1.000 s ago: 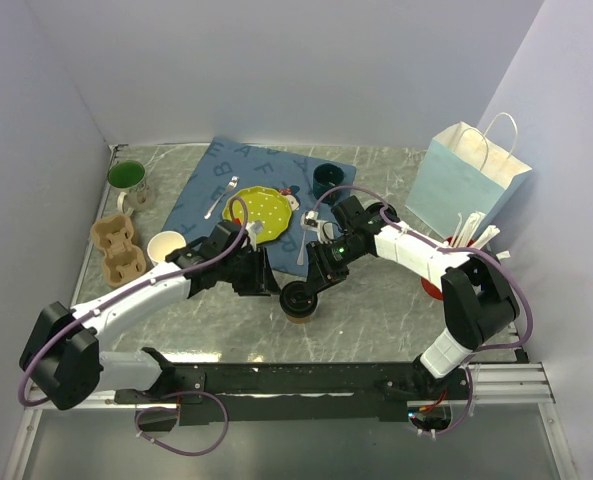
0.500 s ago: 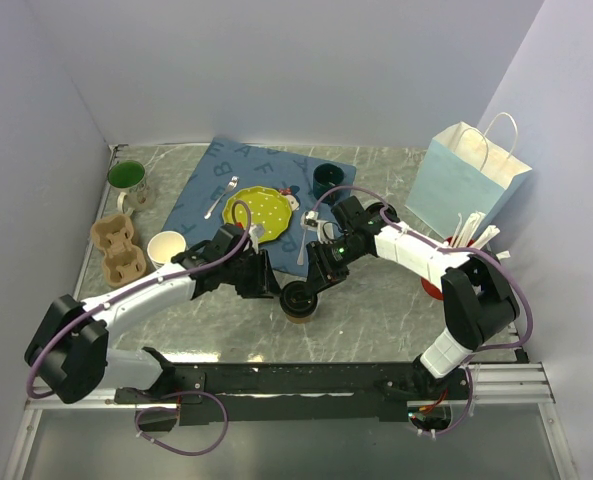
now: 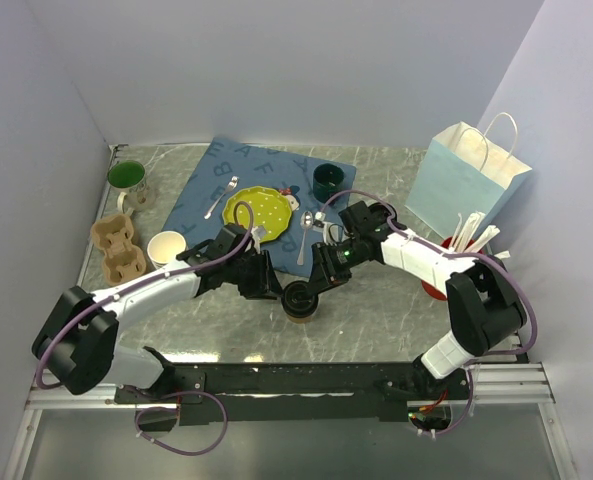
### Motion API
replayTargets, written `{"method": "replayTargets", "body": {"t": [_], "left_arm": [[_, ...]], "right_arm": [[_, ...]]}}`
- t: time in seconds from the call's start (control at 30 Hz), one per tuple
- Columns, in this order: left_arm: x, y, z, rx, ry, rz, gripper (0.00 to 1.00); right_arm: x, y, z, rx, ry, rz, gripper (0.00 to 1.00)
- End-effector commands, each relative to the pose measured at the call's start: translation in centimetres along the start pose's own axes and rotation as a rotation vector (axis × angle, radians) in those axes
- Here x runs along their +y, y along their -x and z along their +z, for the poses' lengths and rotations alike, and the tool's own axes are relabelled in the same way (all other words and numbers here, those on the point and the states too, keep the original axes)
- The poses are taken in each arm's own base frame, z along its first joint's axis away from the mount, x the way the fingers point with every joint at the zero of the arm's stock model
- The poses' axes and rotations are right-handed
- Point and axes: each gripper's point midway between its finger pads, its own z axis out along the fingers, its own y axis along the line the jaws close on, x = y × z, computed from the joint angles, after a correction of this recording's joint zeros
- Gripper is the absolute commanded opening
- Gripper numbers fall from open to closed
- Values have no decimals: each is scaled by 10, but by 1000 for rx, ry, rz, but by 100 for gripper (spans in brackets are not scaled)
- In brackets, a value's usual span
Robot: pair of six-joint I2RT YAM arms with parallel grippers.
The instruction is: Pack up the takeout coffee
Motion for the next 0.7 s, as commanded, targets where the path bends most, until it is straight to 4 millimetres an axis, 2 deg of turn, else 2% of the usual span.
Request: {"method": "replayTargets", "body": {"t": [0.0, 0.17, 0.27, 0.4, 0.5, 0.67], "left_arm": [[91, -45, 15, 116, 351, -70, 37], [74, -37, 6, 98, 316, -51, 42], [52, -29, -3, 84, 253, -35, 45], [14, -8, -20, 43, 167, 15, 52], [4, -3, -23, 49, 157, 27, 53], [5, -7, -20, 74, 157, 14, 53]], "right_arm": [[-48, -27, 10, 57, -182, 30, 40], [-39, -19, 3, 42, -178, 10, 40], [-29, -15, -1, 34, -152, 0, 40], [-20, -9, -6, 31, -131, -24, 42], [-15, 1, -10, 25, -140, -41, 48], [-2, 13, -20, 2, -135, -55, 60]]}}
